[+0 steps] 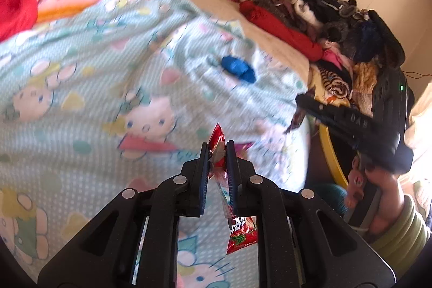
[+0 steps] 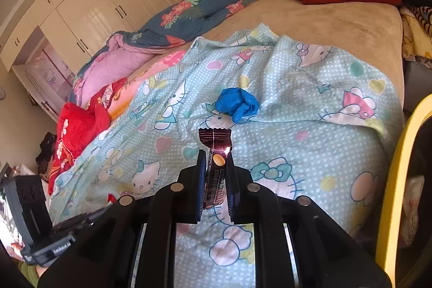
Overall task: Collect trash
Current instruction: 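Carry the red wrapper and brown candy bar with both tools over the bin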
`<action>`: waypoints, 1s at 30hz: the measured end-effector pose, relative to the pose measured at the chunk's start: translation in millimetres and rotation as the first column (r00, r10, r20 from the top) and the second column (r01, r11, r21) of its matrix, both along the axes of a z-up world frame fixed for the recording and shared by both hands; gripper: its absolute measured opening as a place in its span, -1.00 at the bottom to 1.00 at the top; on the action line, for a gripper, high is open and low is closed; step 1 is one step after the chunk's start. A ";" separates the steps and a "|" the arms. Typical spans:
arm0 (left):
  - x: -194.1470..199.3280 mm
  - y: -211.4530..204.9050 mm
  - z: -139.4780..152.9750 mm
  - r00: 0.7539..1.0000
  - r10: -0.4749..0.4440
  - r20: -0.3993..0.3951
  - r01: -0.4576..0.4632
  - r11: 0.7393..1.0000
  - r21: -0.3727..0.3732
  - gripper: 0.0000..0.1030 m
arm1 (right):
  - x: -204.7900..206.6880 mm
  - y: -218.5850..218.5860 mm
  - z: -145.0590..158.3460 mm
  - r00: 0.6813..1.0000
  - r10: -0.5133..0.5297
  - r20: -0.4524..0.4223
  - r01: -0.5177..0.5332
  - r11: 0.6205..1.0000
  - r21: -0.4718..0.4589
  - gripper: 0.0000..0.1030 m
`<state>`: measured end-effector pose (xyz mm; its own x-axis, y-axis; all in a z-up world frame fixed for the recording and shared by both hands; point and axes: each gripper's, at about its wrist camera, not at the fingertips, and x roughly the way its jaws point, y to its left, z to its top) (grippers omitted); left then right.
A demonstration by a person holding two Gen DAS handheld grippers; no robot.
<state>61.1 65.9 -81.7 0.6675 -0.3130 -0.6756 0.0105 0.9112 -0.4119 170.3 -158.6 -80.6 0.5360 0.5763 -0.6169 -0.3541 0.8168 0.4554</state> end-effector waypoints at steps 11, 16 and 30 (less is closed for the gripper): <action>16.7 -41.7 40.5 0.994 -0.066 0.093 0.063 0.997 0.037 -0.85 | -21.1 -34.3 20.8 0.999 -0.025 0.043 0.024 0.999 0.022 -0.74; 21.0 -63.5 50.7 0.988 -0.100 0.115 0.094 0.994 0.057 -0.85 | -29.0 -48.9 30.7 0.997 -0.033 0.076 0.032 0.999 0.016 -0.74; 30.8 -118.4 66.8 0.971 -0.187 0.150 0.176 0.981 0.082 -0.85 | -46.4 -110.0 47.8 0.986 -0.124 0.113 0.120 0.992 0.041 -0.74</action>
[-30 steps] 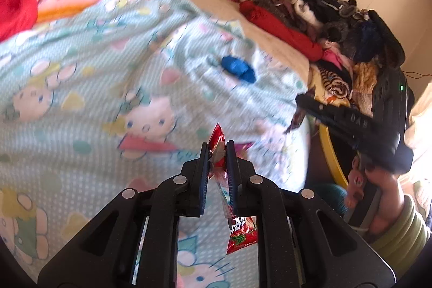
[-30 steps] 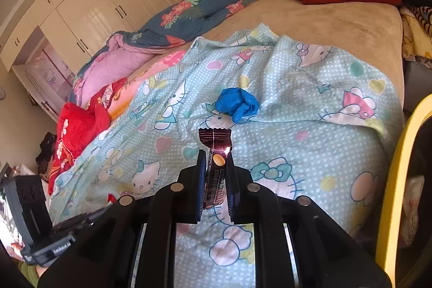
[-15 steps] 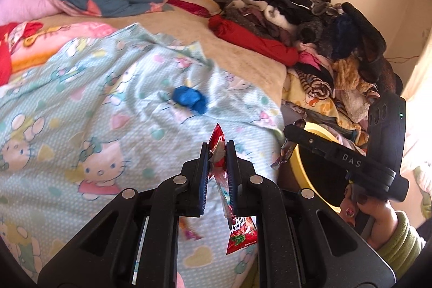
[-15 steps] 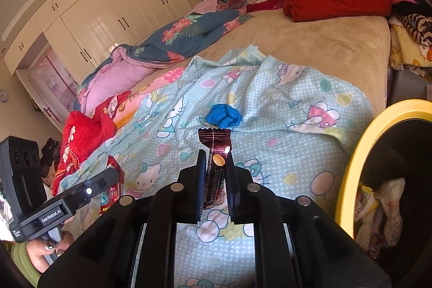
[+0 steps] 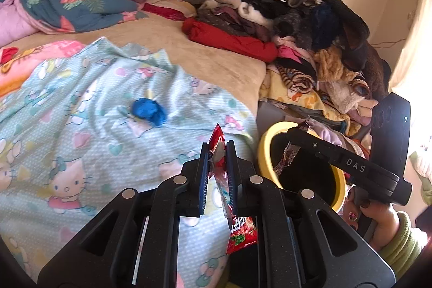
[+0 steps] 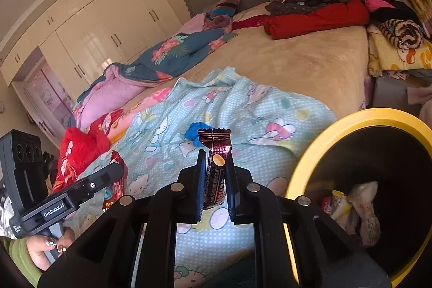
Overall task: Collect trash
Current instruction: 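Carry the red wrapper and brown candy bar with both tools over the bin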
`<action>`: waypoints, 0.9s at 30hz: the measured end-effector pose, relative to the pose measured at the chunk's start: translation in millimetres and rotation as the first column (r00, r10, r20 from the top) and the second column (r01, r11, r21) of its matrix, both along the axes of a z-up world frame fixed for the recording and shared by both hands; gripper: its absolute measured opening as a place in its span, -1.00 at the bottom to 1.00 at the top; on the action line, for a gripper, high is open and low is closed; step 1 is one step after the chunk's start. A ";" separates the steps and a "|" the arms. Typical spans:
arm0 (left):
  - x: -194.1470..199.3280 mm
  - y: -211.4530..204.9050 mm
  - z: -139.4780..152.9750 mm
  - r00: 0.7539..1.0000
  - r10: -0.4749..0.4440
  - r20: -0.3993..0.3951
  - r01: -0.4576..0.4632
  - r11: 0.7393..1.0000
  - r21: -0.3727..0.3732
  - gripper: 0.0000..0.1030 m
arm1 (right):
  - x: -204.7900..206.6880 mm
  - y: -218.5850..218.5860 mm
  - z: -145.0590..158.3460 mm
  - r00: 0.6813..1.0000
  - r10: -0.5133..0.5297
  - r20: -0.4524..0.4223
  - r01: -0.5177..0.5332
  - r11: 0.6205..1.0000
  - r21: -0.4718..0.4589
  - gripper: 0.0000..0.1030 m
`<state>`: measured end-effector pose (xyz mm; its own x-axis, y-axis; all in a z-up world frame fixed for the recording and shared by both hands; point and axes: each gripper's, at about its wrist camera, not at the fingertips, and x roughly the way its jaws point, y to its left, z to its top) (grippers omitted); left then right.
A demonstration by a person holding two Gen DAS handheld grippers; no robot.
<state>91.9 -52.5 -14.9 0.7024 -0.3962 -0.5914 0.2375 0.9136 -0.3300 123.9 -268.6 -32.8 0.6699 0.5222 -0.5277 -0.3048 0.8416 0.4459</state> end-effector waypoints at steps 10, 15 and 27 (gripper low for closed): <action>6.4 -44.0 7.3 0.997 -0.075 0.025 0.075 0.997 0.007 -0.85 | -4.3 -51.1 2.0 0.994 -0.106 0.013 0.105 0.994 0.015 -0.74; 7.2 -59.6 9.2 0.994 -0.107 0.031 0.107 0.994 0.007 -0.85 | -5.3 -71.8 2.4 0.989 -0.149 0.015 0.148 0.988 0.033 -0.74; 7.5 -107.1 11.0 0.980 -0.192 0.046 0.192 0.981 0.013 -0.85 | -13.3 -122.1 3.3 0.967 -0.255 0.028 0.254 0.966 0.046 -0.74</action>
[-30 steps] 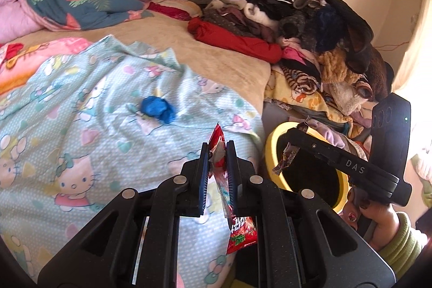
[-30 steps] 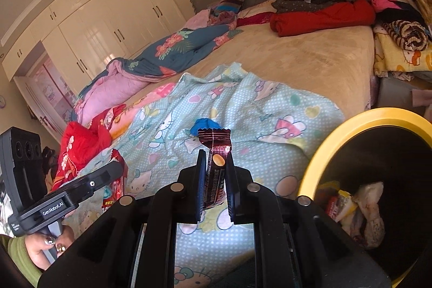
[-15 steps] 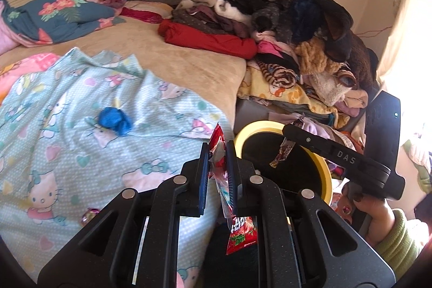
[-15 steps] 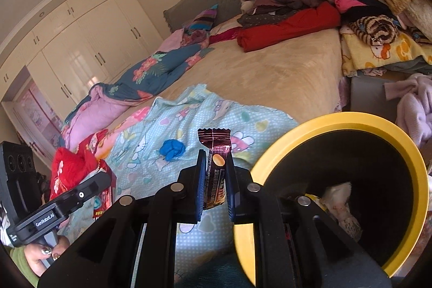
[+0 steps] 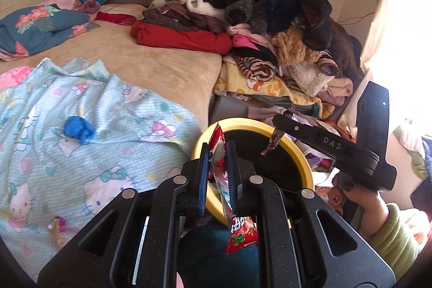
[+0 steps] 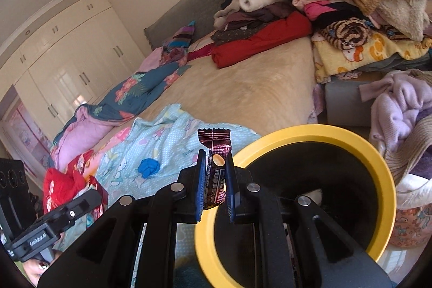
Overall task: Collect trash
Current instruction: 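Carry the red wrapper and brown candy bar with both tools over the bin, then open the left tool dropping the red wrapper while the right tool drops the candy bar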
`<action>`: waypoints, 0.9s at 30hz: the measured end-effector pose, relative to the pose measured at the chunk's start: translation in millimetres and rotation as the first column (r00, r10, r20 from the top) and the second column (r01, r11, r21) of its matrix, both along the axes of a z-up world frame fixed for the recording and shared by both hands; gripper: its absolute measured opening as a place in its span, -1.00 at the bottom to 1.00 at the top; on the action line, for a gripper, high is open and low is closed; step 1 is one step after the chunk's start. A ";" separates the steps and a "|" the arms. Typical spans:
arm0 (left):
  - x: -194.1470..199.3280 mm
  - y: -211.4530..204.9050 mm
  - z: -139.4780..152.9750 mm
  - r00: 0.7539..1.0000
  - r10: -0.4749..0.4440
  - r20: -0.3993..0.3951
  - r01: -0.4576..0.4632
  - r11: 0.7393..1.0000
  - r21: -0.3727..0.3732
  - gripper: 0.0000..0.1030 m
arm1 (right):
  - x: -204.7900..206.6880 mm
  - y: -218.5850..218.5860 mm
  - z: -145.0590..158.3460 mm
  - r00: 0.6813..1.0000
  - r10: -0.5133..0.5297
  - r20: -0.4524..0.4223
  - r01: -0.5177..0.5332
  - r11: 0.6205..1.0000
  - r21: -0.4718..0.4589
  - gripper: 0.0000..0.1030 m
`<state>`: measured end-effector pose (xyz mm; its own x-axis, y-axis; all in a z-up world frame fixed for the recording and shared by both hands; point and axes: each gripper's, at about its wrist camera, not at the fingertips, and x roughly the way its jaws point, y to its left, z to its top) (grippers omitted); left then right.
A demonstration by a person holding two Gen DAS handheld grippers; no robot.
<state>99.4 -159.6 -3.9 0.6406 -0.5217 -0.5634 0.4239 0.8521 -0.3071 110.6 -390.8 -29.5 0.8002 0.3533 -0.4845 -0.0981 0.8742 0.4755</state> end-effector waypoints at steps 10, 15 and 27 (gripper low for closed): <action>0.1 -31.5 -2.8 0.999 -0.044 0.000 0.044 0.999 0.007 -0.85 | -7.1 -37.1 -5.8 0.996 -0.085 -0.006 0.085 0.996 -0.001 -0.74; 3.7 -43.9 -7.8 0.998 -0.058 -0.010 0.058 0.998 0.011 -0.85 | -8.2 -49.5 -11.2 0.993 -0.121 -0.015 0.120 0.993 -0.016 -0.74; 22.5 -81.7 -31.0 0.993 -0.106 -0.057 0.109 0.993 0.038 -0.85 | -9.1 -76.7 -29.9 0.984 -0.167 -0.065 0.168 0.986 0.004 -0.73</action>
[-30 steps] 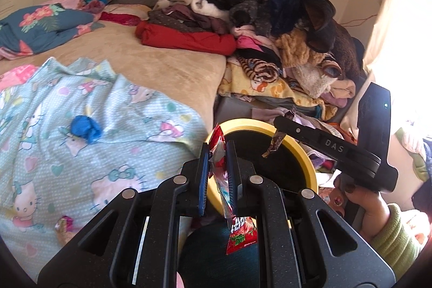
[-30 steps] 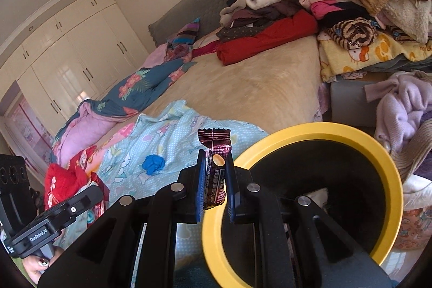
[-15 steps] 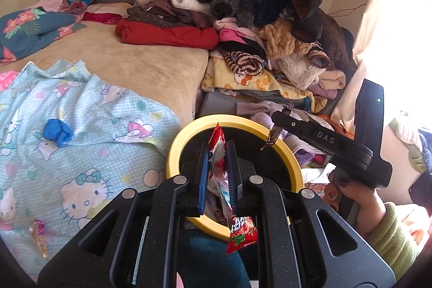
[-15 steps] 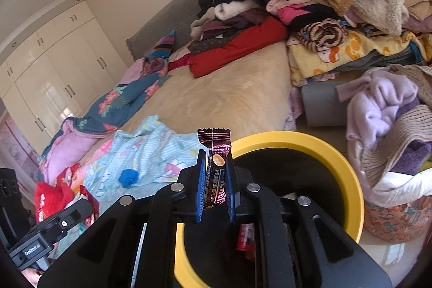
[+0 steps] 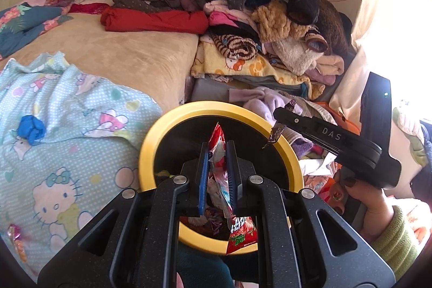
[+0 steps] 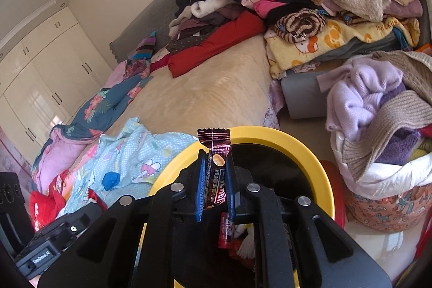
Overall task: Collect trash
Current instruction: 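Open the left tool dropping the red wrapper while the right tool drops the candy bar, then move both open tools back toward the remaining wrapper and blue glove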
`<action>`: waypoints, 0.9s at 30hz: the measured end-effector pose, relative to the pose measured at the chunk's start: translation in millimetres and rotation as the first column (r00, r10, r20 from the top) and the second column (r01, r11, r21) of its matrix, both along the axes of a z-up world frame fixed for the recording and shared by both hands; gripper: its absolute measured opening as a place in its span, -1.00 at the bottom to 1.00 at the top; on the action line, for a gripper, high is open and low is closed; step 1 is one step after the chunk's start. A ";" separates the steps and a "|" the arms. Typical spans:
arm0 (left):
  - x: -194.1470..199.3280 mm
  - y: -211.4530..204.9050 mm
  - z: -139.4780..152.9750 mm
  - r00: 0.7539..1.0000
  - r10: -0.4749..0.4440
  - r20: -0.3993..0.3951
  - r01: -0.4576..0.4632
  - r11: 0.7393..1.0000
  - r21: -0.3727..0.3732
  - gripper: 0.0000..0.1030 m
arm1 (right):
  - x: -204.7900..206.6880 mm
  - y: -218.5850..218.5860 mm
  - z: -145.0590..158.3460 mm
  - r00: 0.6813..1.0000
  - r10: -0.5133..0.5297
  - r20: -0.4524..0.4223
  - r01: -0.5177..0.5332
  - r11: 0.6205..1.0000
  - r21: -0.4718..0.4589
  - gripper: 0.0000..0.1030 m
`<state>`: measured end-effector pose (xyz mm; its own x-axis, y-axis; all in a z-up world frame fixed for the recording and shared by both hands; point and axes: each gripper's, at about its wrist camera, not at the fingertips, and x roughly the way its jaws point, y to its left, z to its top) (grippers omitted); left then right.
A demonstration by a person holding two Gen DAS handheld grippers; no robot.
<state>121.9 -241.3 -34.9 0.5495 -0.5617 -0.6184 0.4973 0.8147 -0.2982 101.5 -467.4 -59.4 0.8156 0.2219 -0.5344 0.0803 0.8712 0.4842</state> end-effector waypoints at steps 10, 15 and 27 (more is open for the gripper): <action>22.7 -23.7 -21.2 0.999 -0.021 -0.027 0.022 0.999 0.031 -0.79 | 3.1 -6.9 -9.1 1.000 0.021 -0.017 -0.021 0.999 0.036 -0.60; 27.2 -22.2 -31.3 0.999 -0.001 -0.055 0.005 0.998 0.056 0.13 | 4.0 -9.7 -11.9 1.000 0.021 -0.014 -0.020 0.998 0.058 -0.04; -4.5 39.1 -7.6 0.987 0.127 0.097 -0.133 0.989 0.062 0.80 | 4.9 28.0 6.3 0.997 0.068 0.048 -0.066 0.997 -0.040 0.49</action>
<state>117.4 -202.2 -42.5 0.6718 -0.4405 -0.5955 0.4090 0.8909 -0.1977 106.4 -439.4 -53.0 0.8252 0.2572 -0.5029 -0.0023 0.8919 0.4523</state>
